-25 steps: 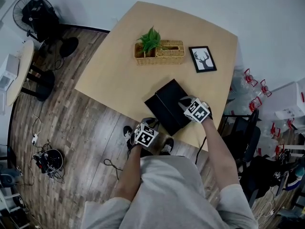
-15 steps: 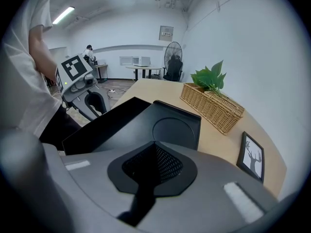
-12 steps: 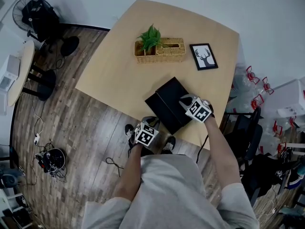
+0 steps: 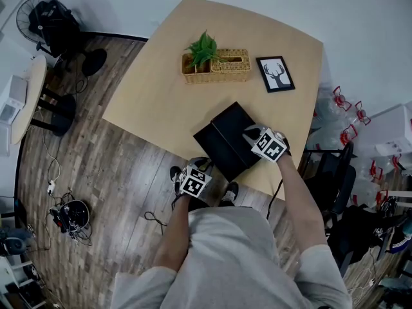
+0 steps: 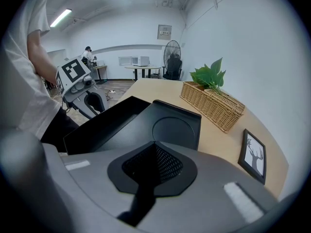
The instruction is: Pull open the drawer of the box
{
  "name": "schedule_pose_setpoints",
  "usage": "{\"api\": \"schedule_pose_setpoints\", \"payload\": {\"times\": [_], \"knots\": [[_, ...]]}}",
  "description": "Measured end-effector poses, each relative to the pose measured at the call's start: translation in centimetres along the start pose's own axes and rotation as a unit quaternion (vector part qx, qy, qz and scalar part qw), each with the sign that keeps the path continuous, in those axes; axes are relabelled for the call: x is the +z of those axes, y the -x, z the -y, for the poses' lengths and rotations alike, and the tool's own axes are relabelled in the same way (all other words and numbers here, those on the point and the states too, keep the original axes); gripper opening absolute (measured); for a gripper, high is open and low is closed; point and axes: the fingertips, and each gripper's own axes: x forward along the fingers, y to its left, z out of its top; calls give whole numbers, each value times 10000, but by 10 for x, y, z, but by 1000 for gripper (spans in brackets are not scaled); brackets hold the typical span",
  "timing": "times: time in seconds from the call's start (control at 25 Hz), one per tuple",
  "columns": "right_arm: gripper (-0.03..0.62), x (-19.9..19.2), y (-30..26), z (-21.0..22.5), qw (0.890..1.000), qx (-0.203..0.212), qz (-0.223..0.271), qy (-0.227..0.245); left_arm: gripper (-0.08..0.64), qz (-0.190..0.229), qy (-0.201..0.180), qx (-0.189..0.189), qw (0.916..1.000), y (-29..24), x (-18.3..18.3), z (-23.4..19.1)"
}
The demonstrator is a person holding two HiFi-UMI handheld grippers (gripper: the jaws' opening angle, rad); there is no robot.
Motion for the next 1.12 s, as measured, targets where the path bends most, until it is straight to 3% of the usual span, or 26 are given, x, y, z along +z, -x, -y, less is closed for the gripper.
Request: {"api": "schedule_pose_setpoints", "payload": {"times": [0.84,0.96,1.12], "knots": [[2,5,2,4,9999,-114,-102,-53,127,-109,93,58,9999,13,-22,-2],[2,10,5,10,9986,-293,-98,-423,127,-153,104,61,9998,12,-25,-1],[2,35,18,14,9932,-507,300,-999,132,-149,159,69,9997,11,-27,-3]]}}
